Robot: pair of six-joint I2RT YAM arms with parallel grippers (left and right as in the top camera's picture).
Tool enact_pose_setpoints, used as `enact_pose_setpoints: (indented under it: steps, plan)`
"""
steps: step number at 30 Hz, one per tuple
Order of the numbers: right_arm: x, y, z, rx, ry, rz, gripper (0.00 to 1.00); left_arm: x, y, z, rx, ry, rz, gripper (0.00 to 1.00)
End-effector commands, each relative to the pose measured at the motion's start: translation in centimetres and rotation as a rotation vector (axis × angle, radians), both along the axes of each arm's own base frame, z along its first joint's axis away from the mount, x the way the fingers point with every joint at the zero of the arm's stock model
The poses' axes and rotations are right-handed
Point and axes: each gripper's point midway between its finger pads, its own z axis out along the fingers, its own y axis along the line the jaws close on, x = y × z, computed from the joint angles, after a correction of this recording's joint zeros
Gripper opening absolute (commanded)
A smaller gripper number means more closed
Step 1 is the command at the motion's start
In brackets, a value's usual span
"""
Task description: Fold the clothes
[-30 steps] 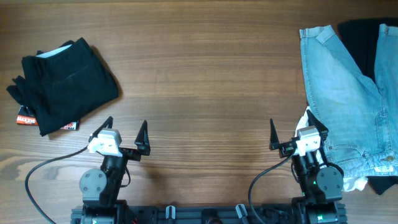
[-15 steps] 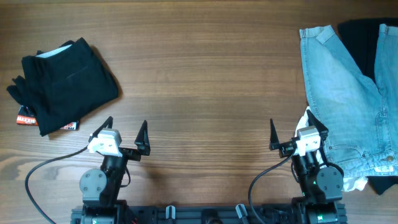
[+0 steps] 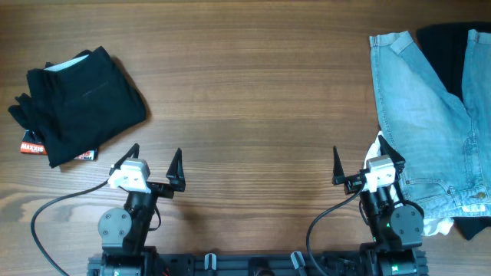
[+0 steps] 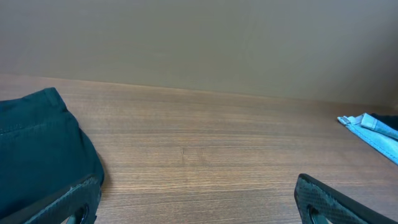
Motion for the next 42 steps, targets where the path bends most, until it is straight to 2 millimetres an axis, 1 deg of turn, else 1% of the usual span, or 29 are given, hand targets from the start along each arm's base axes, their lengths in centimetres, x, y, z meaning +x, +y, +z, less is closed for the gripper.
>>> enact_pose_setpoints:
  steps: [1, 15, 18, 20, 23, 27, 30, 31, 34, 36, 41, 42]
  plan:
    - [0.0, 0.0, 0.2, 0.014, -0.006, 0.002, 1.0, 0.0, 0.0, -0.2, 0.022, -0.003, -0.008, 1.0]
    - [0.0, 0.1, 0.2, 0.025, -0.004, 0.005, 1.0, 0.0, 0.0, -0.2, 0.022, -0.003, -0.008, 1.0]
    - [0.0, 0.0, 0.2, 0.165, 0.024, 0.005, 1.0, 0.0, 0.0, -0.3, 0.02, -0.003, -0.008, 1.0]
    - [0.0, 0.1, 0.2, 0.34, 0.058, 0.005, 1.0, 0.0, 0.0, -0.2, 0.018, -0.003, -0.008, 1.0]
    - [0.0, 0.1, 0.2, 0.427, 0.076, 0.006, 1.0, 0.0, 0.0, -0.2, 0.018, -0.003, -0.007, 1.0]
    - [-0.1, 0.2, 0.5, 0.412, 0.087, 0.01, 1.0, -0.1, 0.0, 0.5, 0.018, -0.014, -0.007, 1.0]
    - [-0.1, 0.1, 1.6, 0.342, 0.098, 0.003, 1.0, -0.1, 0.0, 1.7, 0.005, -0.015, -0.006, 1.0]
    - [0.0, -0.1, 2.0, 0.342, 0.112, -0.014, 0.99, 0.0, 0.0, 1.9, -0.016, 0.001, -0.005, 1.0]
    - [0.7, -0.3, 2.4, 0.334, 0.189, -0.041, 1.0, 0.5, -0.1, 1.5, -0.037, 0.088, -0.003, 1.0]
    - [1.3, -0.4, 2.1, 0.324, 0.27, -0.069, 1.0, 1.1, -0.1, 1.2, -0.035, 0.164, -0.002, 1.0]
    - [3.2, -0.4, 0.9, 0.287, 0.559, -0.128, 1.0, 2.8, -0.1, 1.9, -0.032, 0.379, 0.002, 1.0]
    - [3.8, -0.6, 0.2, 0.271, 0.65, -0.154, 1.0, 3.3, -0.1, 2.2, -0.031, 0.453, 0.003, 1.0]
